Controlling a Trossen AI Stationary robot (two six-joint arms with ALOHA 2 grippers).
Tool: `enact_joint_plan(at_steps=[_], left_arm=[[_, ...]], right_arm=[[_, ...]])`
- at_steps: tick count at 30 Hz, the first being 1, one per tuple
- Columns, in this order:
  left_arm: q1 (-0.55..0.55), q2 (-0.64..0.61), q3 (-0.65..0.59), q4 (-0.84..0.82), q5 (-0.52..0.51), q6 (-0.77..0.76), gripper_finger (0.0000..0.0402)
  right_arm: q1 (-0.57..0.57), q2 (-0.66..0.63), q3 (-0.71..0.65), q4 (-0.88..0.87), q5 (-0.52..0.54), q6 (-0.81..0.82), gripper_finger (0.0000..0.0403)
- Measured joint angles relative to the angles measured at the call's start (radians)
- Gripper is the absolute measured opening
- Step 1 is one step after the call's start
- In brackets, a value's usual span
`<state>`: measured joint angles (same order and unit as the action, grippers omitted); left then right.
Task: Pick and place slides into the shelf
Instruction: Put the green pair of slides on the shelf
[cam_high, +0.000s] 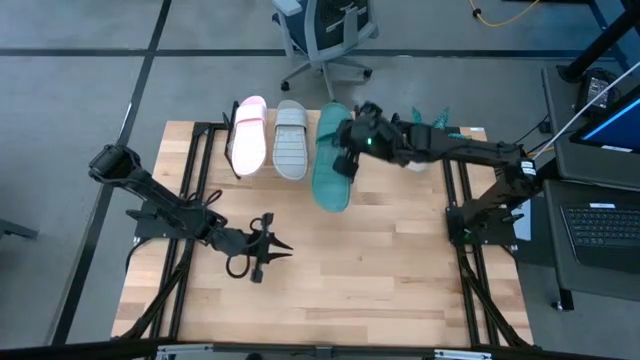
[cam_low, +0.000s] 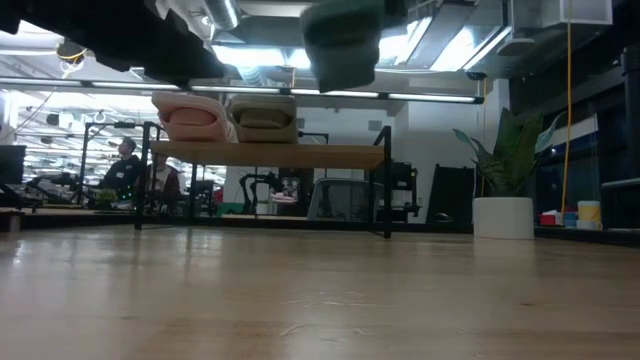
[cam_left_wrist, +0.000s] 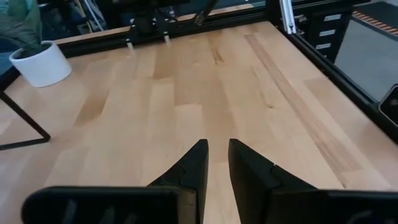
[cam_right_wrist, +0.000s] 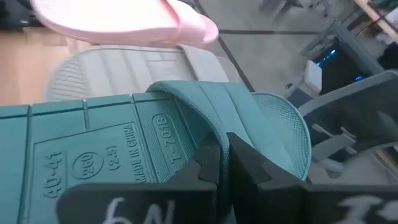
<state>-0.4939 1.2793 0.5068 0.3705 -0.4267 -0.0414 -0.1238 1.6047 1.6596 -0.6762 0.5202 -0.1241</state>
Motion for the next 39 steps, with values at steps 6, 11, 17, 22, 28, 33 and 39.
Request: enact_joint_plan(at_steps=[6,11,17,22,28,33,39], left_arm=[[0.024,0.0,0.0,-0.001,0.057,0.024,0.0057],[0.038,0.0,0.0,-0.002,0.073,0.026,0.0057],[0.037,0.0,0.0,-0.003,0.074,0.028,0.0057],[0.037,0.0,0.0,-0.01,0.074,0.028,0.0057],[0.037,-0.001,0.0,-0.017,0.074,0.027,0.0057],[0.037,-0.001,0.0,-0.022,0.074,0.027,0.0057],[0.037,-0.001,0.0,-0.022,0.074,0.027,0.0057]], right_arm=[[-0.115,0.003,0.0,0.041,-0.144,-0.044,0.0015],[-0.184,0.014,0.0,0.059,-0.216,-0.046,0.0015],[-0.237,0.051,0.0,0.051,-0.239,-0.042,0.0015],[-0.263,0.098,0.0,0.05,-0.279,-0.043,0.0015],[-0.288,0.132,-0.001,0.047,-0.308,-0.046,0.0015],[-0.3,0.137,-0.001,0.05,-0.329,-0.046,0.0015],[-0.306,0.137,-0.001,0.051,-0.352,-0.043,0.0015]])
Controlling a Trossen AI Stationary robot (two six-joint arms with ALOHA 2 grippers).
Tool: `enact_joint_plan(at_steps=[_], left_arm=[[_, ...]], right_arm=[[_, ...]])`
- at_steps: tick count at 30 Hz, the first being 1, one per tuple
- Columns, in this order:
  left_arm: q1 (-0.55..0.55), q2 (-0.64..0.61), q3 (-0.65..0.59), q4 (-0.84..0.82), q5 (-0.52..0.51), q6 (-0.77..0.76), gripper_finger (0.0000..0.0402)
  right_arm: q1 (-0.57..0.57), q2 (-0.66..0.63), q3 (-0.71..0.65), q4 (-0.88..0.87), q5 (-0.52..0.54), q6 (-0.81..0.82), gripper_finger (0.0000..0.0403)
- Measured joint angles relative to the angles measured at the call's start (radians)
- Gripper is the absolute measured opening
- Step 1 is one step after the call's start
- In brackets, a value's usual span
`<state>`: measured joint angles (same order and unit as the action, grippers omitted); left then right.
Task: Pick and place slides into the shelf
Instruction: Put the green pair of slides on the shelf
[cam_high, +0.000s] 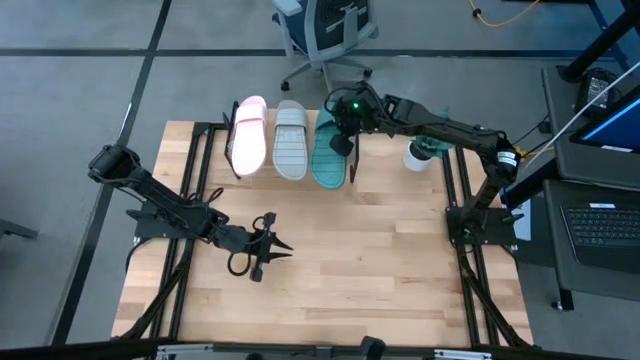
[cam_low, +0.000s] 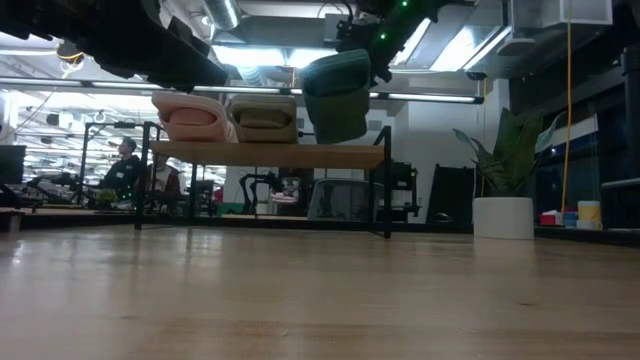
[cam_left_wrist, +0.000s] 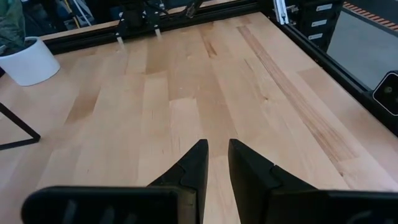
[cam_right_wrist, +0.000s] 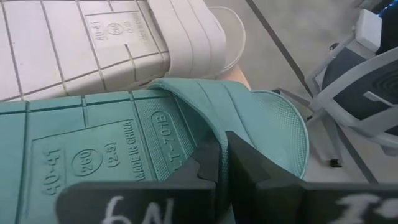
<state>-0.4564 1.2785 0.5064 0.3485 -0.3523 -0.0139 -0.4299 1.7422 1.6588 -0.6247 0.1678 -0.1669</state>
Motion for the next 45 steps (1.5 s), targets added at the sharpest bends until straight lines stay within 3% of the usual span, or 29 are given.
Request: enact_joint_plan(at_steps=[24,30,39,45], left_arm=[[0.0,0.0,0.0,-0.001,0.0,0.003,0.0057],[0.0,0.0,0.0,-0.002,0.0,0.006,0.0057],[0.0,0.0,0.0,-0.003,0.0,0.006,0.0057],[0.0,0.0,0.0,-0.003,0.0,0.006,0.0057]], right_arm=[[-0.033,0.067,-0.001,0.037,-0.049,0.005,0.0014],[-0.039,0.067,-0.001,0.022,-0.066,0.035,0.0042],[-0.038,0.067,-0.001,0.018,-0.066,0.031,0.0047],[-0.038,0.067,-0.001,-0.01,-0.066,0.031,0.0088]])
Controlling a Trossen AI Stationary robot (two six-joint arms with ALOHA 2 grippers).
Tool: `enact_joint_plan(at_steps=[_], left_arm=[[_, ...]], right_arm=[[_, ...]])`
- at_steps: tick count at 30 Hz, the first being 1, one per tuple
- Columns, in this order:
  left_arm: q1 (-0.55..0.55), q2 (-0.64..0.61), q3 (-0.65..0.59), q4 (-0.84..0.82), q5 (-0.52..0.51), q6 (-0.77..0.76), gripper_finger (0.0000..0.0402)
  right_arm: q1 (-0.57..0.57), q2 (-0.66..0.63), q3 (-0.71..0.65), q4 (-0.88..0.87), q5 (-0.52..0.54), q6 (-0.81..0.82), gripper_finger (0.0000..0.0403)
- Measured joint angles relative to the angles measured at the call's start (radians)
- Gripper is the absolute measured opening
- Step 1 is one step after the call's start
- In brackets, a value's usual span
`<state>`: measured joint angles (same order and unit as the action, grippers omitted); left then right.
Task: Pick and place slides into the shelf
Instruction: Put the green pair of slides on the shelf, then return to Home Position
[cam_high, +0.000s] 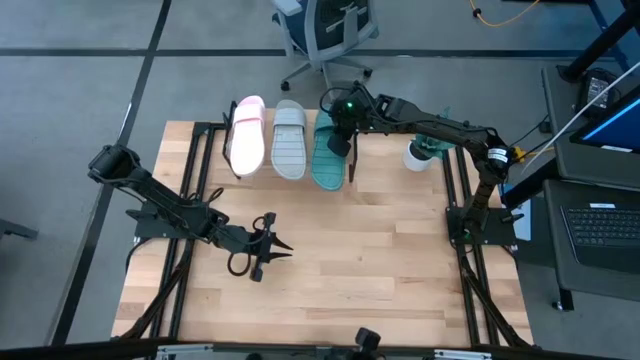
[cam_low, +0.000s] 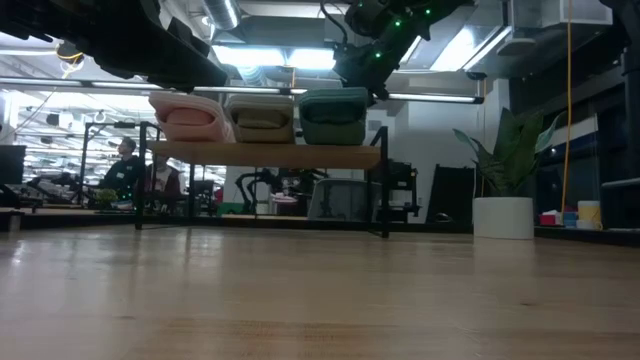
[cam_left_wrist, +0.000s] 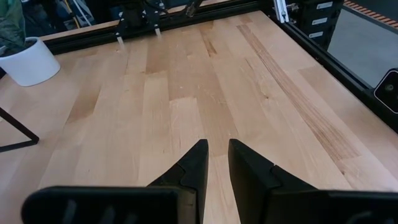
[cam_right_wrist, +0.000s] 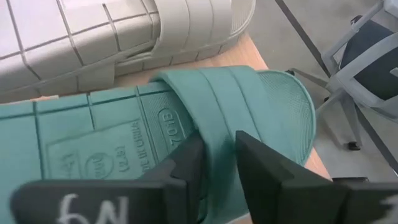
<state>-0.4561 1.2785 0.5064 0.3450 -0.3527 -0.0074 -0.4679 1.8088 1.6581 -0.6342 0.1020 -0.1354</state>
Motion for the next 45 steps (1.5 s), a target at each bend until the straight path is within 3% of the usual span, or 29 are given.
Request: enact_joint_plan(at_steps=[14,29,39,45], left_arm=[[0.0,0.0,0.0,0.0,0.0,0.0,0.0057],[0.0,-0.026,0.0,0.01,-0.001,0.027,0.0057],[0.044,-0.292,-0.001,-0.045,0.012,0.191,0.0057],[0.171,-0.476,-0.001,-0.138,0.202,0.223,0.0057]], right_arm=[[0.015,-0.018,0.017,-0.057,0.0,0.011,0.0185],[0.137,-0.029,0.258,-0.331,-0.001,0.13,0.0196],[0.325,-0.107,0.267,-0.337,0.038,0.109,0.0196],[0.521,-0.12,0.234,-0.281,0.205,0.13,0.0196]])
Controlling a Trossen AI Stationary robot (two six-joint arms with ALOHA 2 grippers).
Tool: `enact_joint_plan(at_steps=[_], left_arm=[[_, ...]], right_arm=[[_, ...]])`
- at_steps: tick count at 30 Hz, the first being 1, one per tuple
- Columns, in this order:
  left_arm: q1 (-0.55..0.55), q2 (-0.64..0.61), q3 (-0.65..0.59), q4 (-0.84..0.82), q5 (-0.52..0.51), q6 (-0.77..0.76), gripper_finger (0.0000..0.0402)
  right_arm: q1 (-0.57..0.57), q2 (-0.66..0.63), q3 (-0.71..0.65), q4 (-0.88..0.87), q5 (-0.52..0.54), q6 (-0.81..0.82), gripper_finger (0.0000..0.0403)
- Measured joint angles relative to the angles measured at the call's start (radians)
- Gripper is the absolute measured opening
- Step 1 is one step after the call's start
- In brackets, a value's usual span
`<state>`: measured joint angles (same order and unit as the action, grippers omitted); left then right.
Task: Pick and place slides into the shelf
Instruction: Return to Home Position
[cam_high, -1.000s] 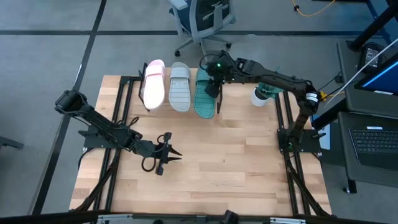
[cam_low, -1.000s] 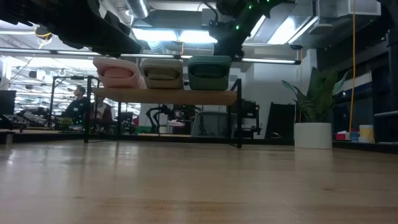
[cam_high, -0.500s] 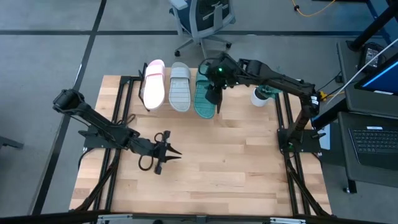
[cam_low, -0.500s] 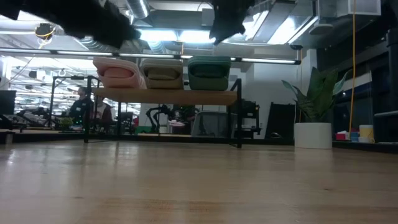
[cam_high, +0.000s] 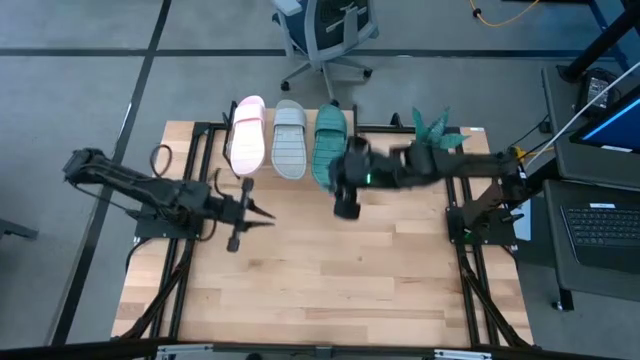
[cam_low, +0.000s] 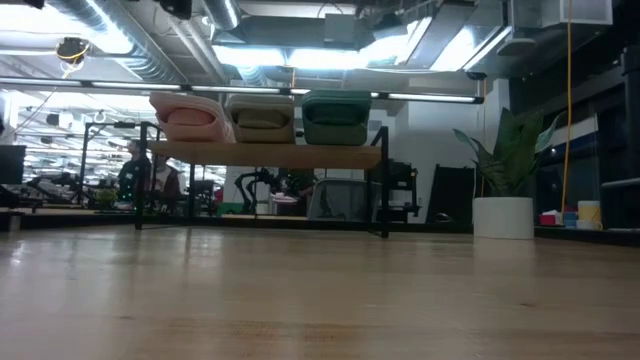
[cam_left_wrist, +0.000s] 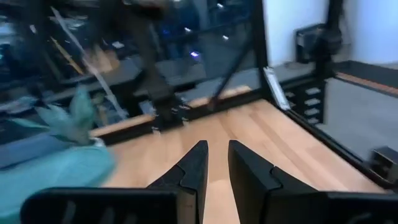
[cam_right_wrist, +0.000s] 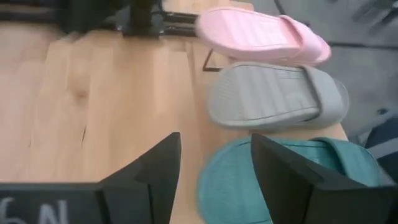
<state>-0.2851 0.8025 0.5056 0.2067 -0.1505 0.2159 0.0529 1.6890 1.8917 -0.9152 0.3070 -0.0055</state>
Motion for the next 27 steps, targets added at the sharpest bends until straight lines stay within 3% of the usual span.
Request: enact_joint_plan(at_steps=[5,8,15,19,24,27], left_arm=[[0.098,-0.142,-0.001,-0.115,0.005,0.004,0.0057],[0.115,-0.236,-0.047,-0.131,0.005,-0.023,0.0057],[0.089,-0.425,-0.306,0.081,0.018,-0.113,0.0057],[0.088,-0.47,-0.409,0.164,0.004,-0.163,0.0057],[0.09,-0.476,-0.441,0.205,-0.004,-0.136,0.0057],[0.111,-0.477,-0.441,0.199,-0.087,-0.092,0.0057]], right_arm=[[0.139,-0.039,-0.162,0.123,0.149,0.033,0.0196],[0.192,-0.087,-0.331,0.249,0.157,0.082,0.0196],[0.289,-0.224,-0.724,0.764,0.155,0.037,0.0196],[0.326,-0.268,-0.85,0.968,0.127,0.022,0.0196],[0.367,-0.272,-0.989,1.129,0.107,0.023,0.0196],[0.372,-0.28,-1.055,1.208,0.109,0.025,0.0196]])
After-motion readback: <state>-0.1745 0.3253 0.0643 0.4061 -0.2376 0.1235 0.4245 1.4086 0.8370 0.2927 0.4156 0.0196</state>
